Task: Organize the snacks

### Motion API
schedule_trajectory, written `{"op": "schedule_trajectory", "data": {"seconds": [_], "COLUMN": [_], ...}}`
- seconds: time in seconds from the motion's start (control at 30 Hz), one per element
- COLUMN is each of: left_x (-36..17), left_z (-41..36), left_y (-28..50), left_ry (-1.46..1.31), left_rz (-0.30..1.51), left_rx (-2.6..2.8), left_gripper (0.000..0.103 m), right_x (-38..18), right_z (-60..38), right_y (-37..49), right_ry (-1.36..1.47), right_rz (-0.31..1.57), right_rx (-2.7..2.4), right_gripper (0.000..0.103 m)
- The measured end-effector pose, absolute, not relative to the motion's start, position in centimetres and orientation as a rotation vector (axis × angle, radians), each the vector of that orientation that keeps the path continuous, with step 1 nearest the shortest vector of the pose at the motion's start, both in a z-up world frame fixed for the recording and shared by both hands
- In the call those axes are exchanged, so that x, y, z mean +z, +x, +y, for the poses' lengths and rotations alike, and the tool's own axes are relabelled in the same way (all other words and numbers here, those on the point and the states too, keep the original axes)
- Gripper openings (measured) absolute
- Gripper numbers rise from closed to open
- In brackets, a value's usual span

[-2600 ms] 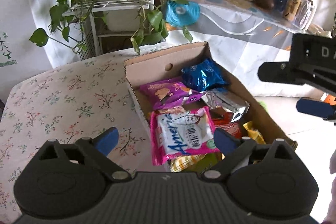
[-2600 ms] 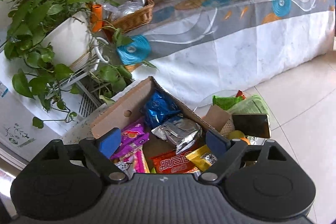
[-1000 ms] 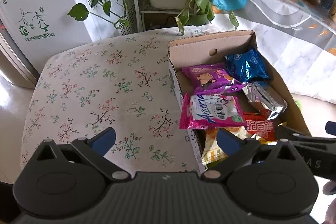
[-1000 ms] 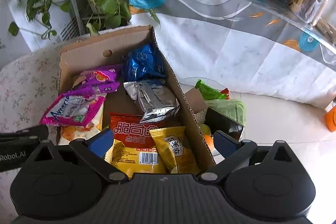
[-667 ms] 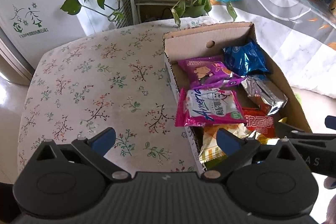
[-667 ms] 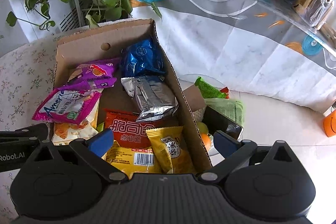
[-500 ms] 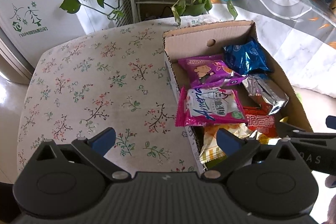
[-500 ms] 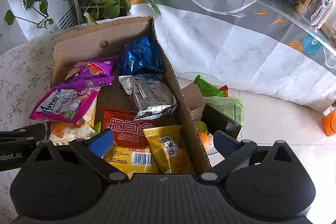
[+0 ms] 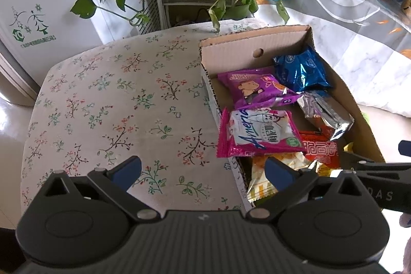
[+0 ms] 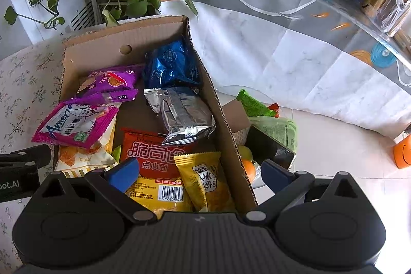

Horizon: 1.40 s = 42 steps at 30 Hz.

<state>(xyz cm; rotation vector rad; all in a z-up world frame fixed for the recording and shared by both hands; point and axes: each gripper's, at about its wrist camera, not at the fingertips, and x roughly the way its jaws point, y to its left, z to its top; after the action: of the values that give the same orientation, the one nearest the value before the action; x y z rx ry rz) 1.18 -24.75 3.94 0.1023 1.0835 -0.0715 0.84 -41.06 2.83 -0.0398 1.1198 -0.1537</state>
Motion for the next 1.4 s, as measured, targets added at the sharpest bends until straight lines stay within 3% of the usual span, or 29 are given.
{"op": "schedule_trajectory", "data": {"seconds": [1.4], "left_x": [3.35], "left_z": [-25.51], "left_y": [0.8], "left_ry": [0.124], "left_rz": [1.105], "left_rx": [-0.074], "left_gripper": [0.101], "right_x": [3.19], "right_z": [-41.5], "right_y": [0.4], "right_ry": [-0.036], "right_rz": [1.103], "right_rx": [-0.172], "right_gripper": [0.103]}}
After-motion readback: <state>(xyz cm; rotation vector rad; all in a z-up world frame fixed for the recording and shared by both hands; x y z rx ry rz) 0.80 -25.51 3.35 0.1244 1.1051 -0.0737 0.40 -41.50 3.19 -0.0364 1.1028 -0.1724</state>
